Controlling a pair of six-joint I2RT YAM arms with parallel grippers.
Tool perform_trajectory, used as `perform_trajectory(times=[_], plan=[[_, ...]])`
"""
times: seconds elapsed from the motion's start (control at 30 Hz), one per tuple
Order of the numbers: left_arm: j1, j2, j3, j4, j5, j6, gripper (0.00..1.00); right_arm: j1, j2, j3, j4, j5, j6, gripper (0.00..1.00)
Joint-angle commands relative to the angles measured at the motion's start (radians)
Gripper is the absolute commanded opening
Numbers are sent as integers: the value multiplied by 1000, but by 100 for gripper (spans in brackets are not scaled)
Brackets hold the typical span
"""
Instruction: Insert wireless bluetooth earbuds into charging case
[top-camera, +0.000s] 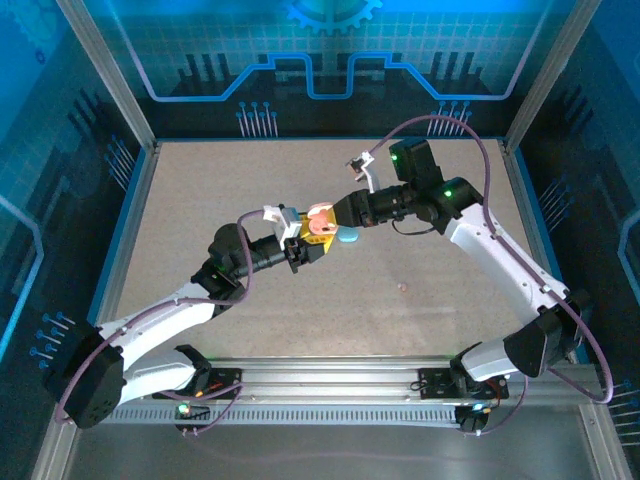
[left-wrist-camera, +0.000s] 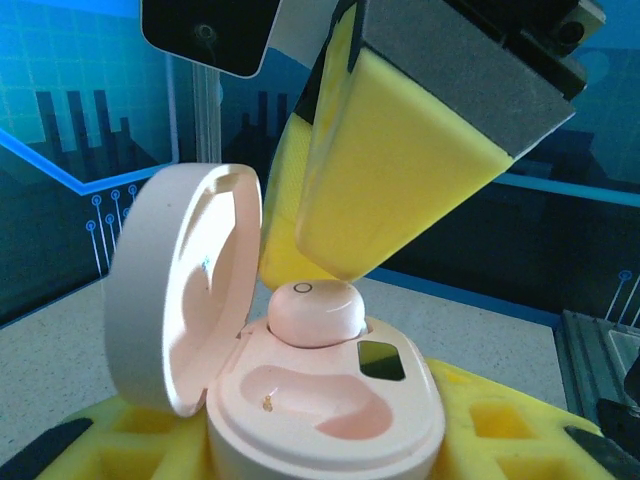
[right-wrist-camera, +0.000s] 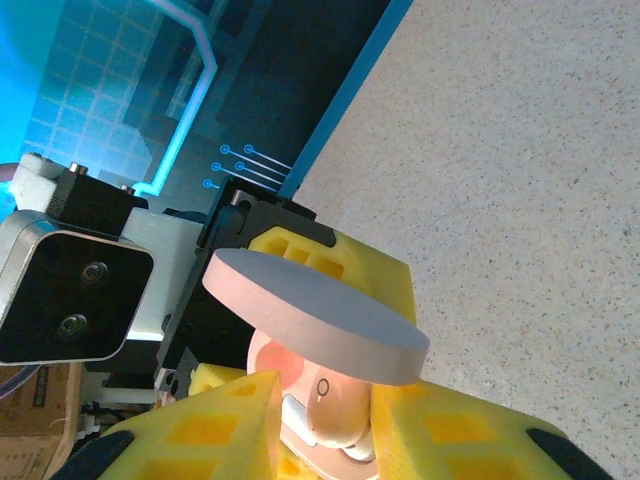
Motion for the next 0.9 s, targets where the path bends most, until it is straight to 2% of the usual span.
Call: perform_trajectory(times=[0.0, 0.23, 0.4, 0.5, 0.63, 0.77, 0.87], plan=[[-5, -8, 12, 87, 35, -7, 40, 14, -4, 24, -56, 40, -27, 31], [-6, -13, 6, 76, 11, 6, 40, 11, -30, 34, -67, 27, -35, 37], [-5, -23, -11, 58, -20, 22, 40, -21, -133, 14, -54, 59, -27, 46], [-5, -31, -24, 51, -44, 24, 40, -65, -228, -38, -38, 110, -12, 47], [-6, -56, -36, 31, -62, 27, 40, -177, -368, -179, -33, 241, 37, 48], [-6, -81, -39, 14, -65, 26, 40, -358, -426, -354, -145, 403, 164, 50], [-6, -88, -38, 11, -64, 21, 40, -460, -388, -494, -163, 334, 215, 46]])
